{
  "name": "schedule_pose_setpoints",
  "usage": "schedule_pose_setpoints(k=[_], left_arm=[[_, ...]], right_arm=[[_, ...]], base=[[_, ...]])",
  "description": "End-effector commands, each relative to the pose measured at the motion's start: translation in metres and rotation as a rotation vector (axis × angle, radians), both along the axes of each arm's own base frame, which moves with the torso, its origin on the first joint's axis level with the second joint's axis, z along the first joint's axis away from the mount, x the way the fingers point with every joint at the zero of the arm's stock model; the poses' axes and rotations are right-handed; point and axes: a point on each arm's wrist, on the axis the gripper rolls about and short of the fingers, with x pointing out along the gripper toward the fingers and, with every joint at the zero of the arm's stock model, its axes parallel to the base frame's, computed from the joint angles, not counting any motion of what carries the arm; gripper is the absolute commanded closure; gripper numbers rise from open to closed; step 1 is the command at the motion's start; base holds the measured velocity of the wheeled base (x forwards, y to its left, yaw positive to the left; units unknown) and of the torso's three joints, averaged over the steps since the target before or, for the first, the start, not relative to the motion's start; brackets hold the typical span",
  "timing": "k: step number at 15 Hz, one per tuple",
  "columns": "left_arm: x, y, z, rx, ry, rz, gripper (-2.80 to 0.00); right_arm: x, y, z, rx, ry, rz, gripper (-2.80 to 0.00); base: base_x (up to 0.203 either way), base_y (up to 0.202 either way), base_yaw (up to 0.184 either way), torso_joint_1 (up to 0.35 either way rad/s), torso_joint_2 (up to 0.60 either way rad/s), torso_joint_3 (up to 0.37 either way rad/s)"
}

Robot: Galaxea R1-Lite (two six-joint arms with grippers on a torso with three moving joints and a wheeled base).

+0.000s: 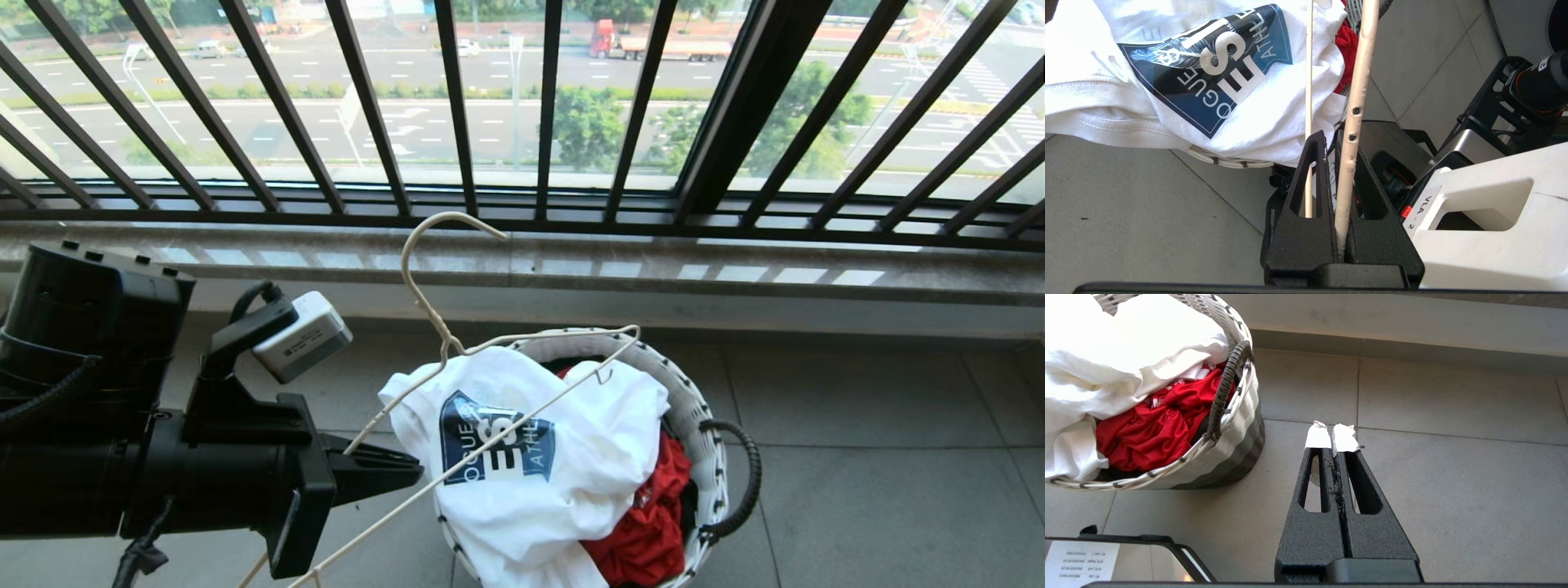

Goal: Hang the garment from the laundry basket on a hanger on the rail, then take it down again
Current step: Pick up clothes from the basket

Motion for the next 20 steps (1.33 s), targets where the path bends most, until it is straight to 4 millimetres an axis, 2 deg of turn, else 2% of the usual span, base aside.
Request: schedule_pose_setpoints(k=[1, 5, 12, 13, 16, 18, 20], left_arm=[[0.006, -0.003, 0.009, -0.032, 0.015, 0.03, 0.0], [0.018, -0.007, 0.009, 0.011, 0.009, 0.133, 0.0], [0.0, -0.002, 0.021, -0.026, -0.045, 0.103, 0.0], [-0.005, 0.001, 0.026, -0.039, -0.063, 0.101, 0.0], [-0.011, 0.005, 0.034, -0.061, -0.091, 0.105, 0.0], [-0.013, 0.006, 0.044, -0.068, -0.077, 0.118, 0.0], [-0.014, 0.007, 0.049, -0.057, -0.048, 0.124, 0.0]], right_arm=[[0.0, 0.0, 0.0, 0.0, 0.0, 0.001, 0.0], [0.0, 0.0, 0.0, -0.002, 0.0, 0.002, 0.0], [-0.001, 0.0, 0.003, 0.001, -0.009, 0.001, 0.0], [-0.003, 0.0, 0.01, 0.013, -0.029, -0.001, 0.0], [-0.007, 0.0, 0.051, 0.021, -0.022, 0.002, 0.0], [0.01, 0.0, 0.079, 0.022, 0.071, 0.019, 0.0], [0.044, 0.002, 0.11, 0.025, 0.174, 0.048, 0.0]], base=[[0.0, 0.0, 0.0, 0.0, 0.0, 0.0], [0.0, 0.0, 0.0, 0.0, 0.0, 0.0], [0.0, 0.0, 0.0, 0.0, 0.0, 0.0], [0.0, 0.0, 0.0, 0.0, 0.0, 0.0], [0.0, 0.0, 0.0, 0.0, 0.0, 0.0], [0.0, 0.0, 0.0, 0.0, 0.0, 0.0], [0.0, 0.0, 0.0, 0.0, 0.0, 0.0]])
